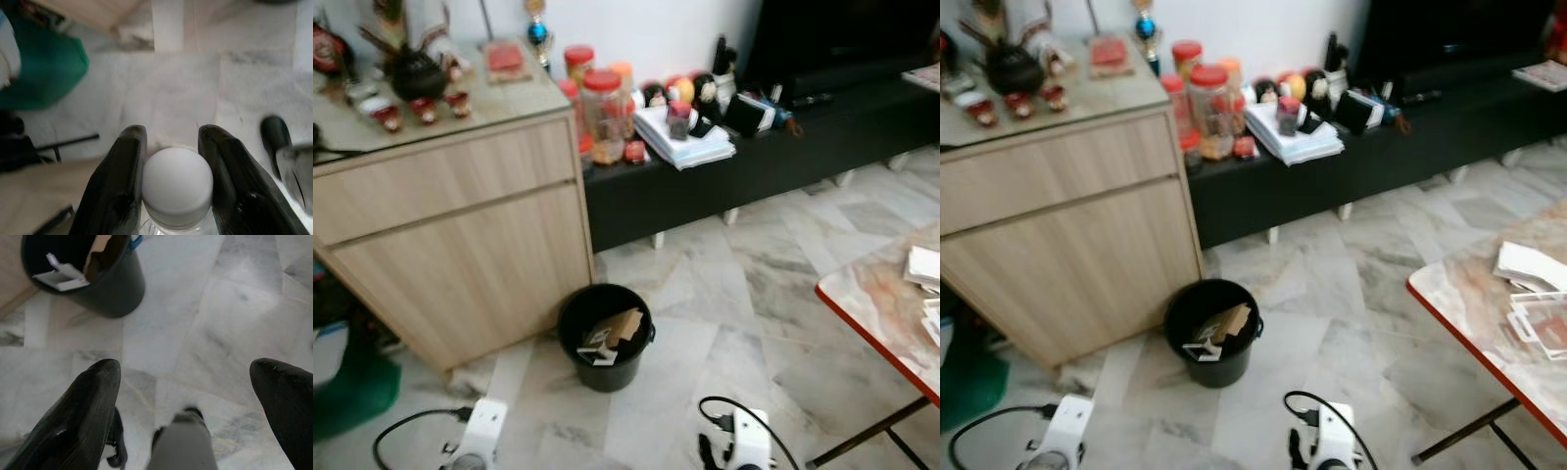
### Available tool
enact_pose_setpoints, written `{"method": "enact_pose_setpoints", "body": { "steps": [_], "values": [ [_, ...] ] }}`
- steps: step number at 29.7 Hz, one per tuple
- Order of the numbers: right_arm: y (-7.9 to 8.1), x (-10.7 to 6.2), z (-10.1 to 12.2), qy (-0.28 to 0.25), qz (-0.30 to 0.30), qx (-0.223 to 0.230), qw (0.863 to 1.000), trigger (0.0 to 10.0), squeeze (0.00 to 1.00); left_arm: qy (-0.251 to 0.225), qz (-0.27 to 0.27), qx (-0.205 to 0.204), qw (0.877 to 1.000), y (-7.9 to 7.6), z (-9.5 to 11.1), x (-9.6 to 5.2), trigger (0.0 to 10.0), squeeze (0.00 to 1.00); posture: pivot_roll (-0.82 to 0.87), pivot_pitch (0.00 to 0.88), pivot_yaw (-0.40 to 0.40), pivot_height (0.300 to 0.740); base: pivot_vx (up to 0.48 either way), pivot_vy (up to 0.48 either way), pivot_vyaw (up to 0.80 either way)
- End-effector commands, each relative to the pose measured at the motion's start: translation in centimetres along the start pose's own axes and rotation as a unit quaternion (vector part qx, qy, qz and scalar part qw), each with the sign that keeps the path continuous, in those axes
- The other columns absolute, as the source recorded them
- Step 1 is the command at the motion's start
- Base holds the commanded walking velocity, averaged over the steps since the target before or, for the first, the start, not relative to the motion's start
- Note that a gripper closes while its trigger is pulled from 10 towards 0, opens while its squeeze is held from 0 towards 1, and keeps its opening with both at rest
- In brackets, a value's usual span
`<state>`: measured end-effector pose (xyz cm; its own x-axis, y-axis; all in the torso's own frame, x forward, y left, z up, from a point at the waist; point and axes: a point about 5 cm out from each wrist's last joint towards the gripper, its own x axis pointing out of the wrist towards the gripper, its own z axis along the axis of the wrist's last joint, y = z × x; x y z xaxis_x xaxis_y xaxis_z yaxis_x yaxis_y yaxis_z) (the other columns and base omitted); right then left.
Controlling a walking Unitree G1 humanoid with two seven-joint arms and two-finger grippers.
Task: Picking trash to rubbish bin
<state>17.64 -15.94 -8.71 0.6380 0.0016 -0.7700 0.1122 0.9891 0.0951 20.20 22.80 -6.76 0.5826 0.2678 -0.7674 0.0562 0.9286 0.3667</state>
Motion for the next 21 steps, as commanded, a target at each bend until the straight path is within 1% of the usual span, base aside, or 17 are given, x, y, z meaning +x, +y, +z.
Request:
{"method": "enact_pose_setpoints", "body": {
  "steps": [1,6,17,21],
  "values": [
    [-0.77,-0.12,-0.16,0.001,-0.010,-0.003,1.000,10.0,0.00,0.005,-0.007,-0.002,1.000,-0.60,-0.13,-0.07,10.0,0.00,-0.09,0.055,0.036,0.740,0.334,0.000,0.00],
    [-0.77,-0.13,-0.18,0.002,-0.009,-0.006,1.000,10.0,0.00,0.004,-0.006,-0.003,1.000,-0.61,-0.14,-0.07,10.0,0.00,-0.09,0.039,0.035,0.740,0.331,0.000,0.00],
    [-0.55,-0.05,0.18,-0.006,0.000,-0.020,1.000,10.0,0.00,0.002,-0.005,-0.003,1.000,-0.51,0.05,-0.04,10.0,0.00,-0.09,0.037,0.034,0.740,0.333,0.000,0.00],
    [-0.52,-0.01,0.31,-0.008,0.001,-0.020,1.000,10.0,0.00,0.002,-0.005,-0.003,1.000,-0.56,0.06,-0.04,10.0,0.00,-0.09,0.031,0.030,0.740,0.328,0.000,0.80]
  ]
}}
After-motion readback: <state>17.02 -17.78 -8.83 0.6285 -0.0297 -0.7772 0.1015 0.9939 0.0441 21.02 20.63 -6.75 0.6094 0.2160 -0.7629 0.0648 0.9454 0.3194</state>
